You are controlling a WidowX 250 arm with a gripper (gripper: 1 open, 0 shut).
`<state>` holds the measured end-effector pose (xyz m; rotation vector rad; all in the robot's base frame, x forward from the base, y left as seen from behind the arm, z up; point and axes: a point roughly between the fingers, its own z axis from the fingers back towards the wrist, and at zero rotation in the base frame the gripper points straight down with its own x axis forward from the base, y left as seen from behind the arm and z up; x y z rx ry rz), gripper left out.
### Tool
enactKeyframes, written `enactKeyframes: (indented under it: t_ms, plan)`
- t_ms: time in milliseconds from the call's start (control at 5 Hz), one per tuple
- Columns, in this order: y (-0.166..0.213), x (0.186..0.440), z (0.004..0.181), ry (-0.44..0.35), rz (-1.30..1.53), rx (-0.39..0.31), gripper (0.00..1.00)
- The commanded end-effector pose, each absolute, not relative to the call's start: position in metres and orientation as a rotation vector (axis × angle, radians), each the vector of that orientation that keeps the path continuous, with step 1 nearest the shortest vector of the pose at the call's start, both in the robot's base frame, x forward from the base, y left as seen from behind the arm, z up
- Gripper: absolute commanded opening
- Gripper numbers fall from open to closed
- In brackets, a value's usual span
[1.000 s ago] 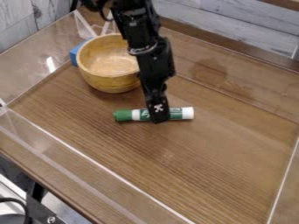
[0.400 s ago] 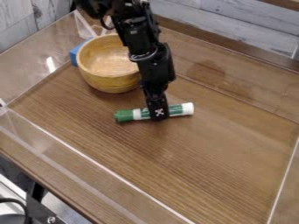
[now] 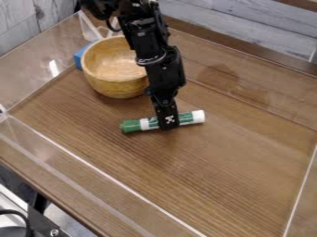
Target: Put the green marker in the brown bowl
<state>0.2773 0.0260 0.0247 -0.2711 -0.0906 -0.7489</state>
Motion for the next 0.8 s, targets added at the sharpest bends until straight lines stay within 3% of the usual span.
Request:
enactKeyframes:
  t_ms: [0,600]
  plan:
    - [0.034,0.288,0.045,-0.133,-0.725,-0.238,0.0]
    - [0.04,0.288,0.072,-0.106,-0.622,-0.248,0.0]
